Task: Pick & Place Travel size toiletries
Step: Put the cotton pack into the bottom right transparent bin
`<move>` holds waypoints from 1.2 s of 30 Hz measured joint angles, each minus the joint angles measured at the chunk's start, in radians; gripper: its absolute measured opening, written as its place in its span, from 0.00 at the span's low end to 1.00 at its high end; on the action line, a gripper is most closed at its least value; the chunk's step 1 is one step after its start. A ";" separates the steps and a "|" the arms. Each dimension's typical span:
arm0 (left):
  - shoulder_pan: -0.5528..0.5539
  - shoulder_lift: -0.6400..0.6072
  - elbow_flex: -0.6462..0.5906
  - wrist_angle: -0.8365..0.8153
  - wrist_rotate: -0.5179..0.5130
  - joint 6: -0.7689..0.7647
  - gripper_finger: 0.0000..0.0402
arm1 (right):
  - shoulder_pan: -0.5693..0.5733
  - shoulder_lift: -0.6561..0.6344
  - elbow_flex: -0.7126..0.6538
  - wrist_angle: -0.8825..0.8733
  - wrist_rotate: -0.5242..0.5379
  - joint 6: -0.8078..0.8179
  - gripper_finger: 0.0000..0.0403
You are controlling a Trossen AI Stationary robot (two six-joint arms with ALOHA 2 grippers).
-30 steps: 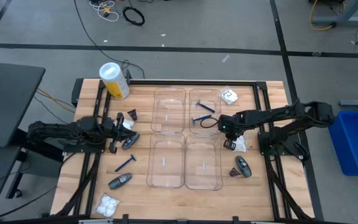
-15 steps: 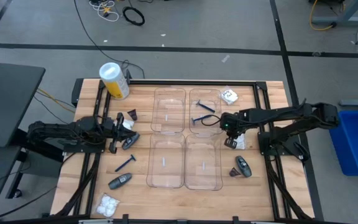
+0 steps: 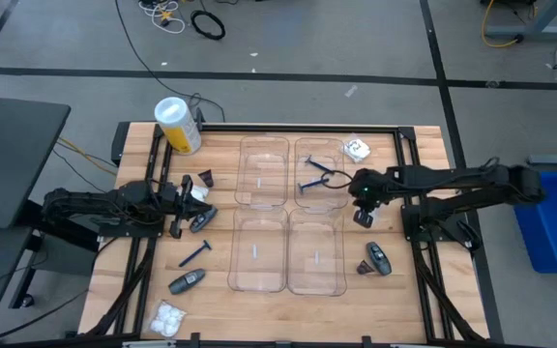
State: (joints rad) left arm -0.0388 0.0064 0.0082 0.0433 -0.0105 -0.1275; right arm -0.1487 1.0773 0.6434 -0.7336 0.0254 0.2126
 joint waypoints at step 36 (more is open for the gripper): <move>0.000 0.000 0.000 0.000 0.000 0.000 0.06 | -0.001 -0.261 0.000 -0.003 0.027 0.010 0.00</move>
State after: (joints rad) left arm -0.0388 0.0065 0.0082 0.0433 -0.0106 -0.1273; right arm -0.1501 0.8167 0.6437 -0.7369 0.0520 0.2221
